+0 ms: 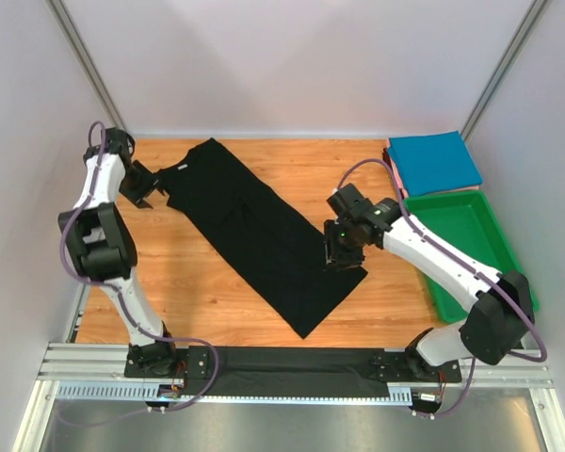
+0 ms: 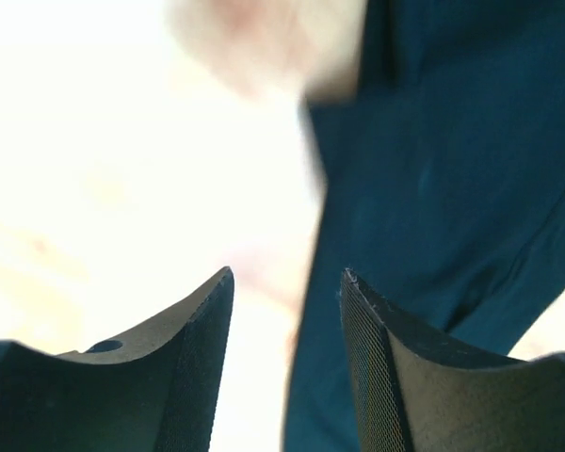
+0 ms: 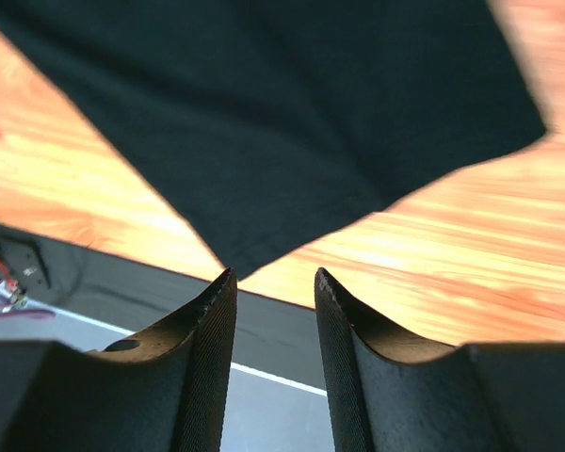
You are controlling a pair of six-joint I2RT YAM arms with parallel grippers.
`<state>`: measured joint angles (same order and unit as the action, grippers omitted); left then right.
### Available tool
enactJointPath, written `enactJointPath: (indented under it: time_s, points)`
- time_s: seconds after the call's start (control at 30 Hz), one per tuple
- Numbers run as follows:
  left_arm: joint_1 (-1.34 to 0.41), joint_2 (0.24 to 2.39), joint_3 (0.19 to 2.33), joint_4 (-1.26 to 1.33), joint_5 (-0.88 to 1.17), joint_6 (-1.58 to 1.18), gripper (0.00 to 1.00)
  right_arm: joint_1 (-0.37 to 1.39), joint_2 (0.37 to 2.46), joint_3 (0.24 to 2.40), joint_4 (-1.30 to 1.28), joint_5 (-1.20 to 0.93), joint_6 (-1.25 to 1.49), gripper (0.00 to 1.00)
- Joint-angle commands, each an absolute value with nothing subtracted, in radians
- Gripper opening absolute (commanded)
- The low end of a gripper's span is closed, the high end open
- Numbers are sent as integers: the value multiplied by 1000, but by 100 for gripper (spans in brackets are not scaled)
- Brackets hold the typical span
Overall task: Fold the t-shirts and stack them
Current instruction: Fold the tshirt
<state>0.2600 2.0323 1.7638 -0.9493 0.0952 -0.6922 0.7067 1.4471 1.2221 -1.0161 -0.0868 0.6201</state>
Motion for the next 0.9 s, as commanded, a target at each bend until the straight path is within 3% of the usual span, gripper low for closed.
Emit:
enactJointPath:
  time_s: [0.0,0.2,0.43,0.7,0.87]
  points:
    - [219,1759,1585,-977,-6,-670,57,629,1399,1180,-1069,-124,500,41]
    - [-62,1444,1264,-925,113,-790,56,513,1356,1135,-1048,-149,456,41]
    - [-544,1235,856,-674,157,-1231,56,362,1498,1221,-983,-256,387,40]
    - [-905,1368,848,-589,80,-1517,61,333,1539,1286,-993,-321,400,40]
    - [-991,1491,939,-600,60,-1595,62,334,1490,1201,-980,-291,411,40]
